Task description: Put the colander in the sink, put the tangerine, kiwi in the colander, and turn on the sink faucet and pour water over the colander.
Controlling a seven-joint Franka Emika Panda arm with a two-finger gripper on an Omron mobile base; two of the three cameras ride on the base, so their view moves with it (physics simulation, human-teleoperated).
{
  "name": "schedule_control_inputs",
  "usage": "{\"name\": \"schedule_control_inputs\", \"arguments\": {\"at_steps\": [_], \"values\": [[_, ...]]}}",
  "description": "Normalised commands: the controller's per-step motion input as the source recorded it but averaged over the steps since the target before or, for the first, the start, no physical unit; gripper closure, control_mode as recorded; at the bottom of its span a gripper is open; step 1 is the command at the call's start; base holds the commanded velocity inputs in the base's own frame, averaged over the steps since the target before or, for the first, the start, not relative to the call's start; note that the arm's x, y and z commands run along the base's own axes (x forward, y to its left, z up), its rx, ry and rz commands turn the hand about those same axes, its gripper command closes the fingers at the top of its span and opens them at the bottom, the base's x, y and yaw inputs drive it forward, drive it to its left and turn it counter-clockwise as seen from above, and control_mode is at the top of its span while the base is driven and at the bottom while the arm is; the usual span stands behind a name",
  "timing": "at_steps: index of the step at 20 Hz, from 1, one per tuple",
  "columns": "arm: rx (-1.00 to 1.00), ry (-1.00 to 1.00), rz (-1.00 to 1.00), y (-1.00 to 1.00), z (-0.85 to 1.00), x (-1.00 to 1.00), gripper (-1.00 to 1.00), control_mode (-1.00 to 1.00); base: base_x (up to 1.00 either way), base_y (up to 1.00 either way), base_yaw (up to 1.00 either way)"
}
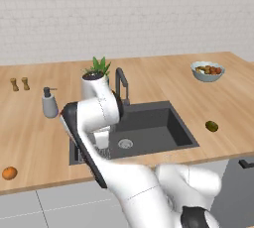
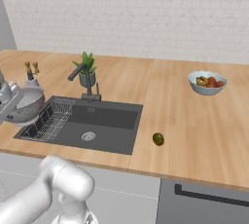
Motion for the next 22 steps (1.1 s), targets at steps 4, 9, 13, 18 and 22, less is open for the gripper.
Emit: {"name": "schedule_control_inputs", "arguments": {"at_steps": [4, 9, 13, 18, 22], "values": [[0.15, -0.08, 0.00, -0.81, 0.30, -0.41, 1.00, -1.00, 0.00, 0.00, 0.00], [0.17, 0.00, 0.00, -0.77, 0.45, -0.03, 1.00, -1.00, 0.00, 0.00, 0.00], [0.17, 0.00, 0.00, -0.56, 0.42, 0.00, 1.00, -1.00, 0.00, 0.00, 0.00], [0.13, 0.00, 0.00, -0.45, 0.31, -0.18, 1.00, -1.00, 0.00, 0.00, 0.00], [0.09, 0.00, 0.00, -0.71, 0.36, -0.27, 1.00, -1.00, 0.00, 0.00, 0.00]]}}
